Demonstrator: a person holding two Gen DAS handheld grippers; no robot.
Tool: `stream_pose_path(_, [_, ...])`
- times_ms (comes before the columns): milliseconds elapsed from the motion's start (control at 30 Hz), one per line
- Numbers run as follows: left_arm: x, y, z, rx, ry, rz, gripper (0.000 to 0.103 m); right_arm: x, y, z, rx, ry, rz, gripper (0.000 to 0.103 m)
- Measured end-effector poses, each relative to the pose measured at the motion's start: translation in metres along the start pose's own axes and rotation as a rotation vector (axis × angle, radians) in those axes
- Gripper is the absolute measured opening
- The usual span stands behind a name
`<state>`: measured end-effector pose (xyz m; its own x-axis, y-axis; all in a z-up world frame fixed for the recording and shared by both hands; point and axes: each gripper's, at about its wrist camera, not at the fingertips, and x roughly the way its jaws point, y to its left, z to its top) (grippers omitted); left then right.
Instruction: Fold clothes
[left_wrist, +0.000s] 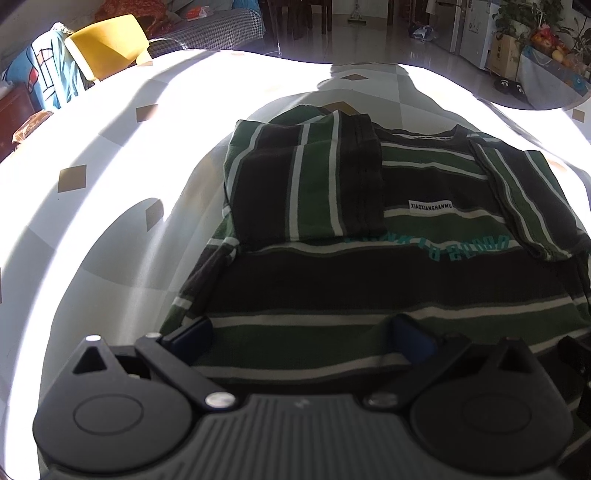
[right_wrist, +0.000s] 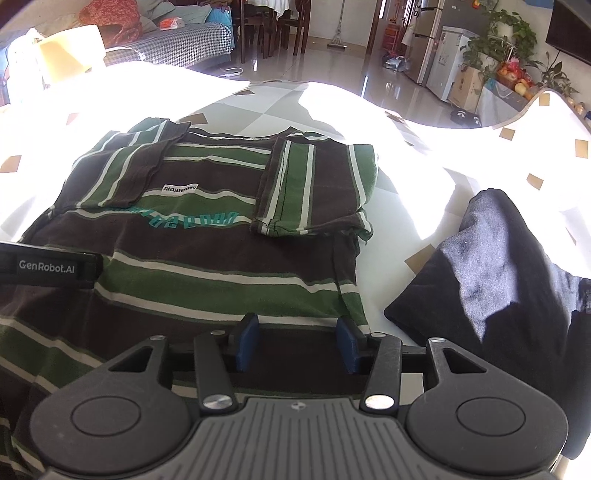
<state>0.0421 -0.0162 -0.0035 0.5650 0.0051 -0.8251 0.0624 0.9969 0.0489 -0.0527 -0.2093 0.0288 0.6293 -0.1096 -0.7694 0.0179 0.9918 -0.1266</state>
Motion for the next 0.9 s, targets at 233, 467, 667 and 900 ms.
stream_pose_path(233, [0.000, 0.000, -0.003, 0.003, -0.012, -0.003, 0.103, -0.041, 0.002, -0.011, -0.002, -0.011, 0.181, 0.045])
stream_pose_path(467, [-0.009, 0.007, -0.011, -0.005, 0.022, 0.001, 0.103, -0.077, 0.017, -0.032, -0.101, 0.007, 0.369, 0.044])
stream_pose_path(667, [-0.021, 0.013, -0.017, 0.005, 0.031, 0.029, 0.103, -0.099, 0.030, -0.044, -0.224, 0.005, 0.465, 0.044])
stream_pose_path(900, [-0.039, 0.022, -0.022, -0.012, 0.027, 0.006, 0.103, -0.112, 0.053, -0.066, -0.394, 0.043, 0.587, 0.044])
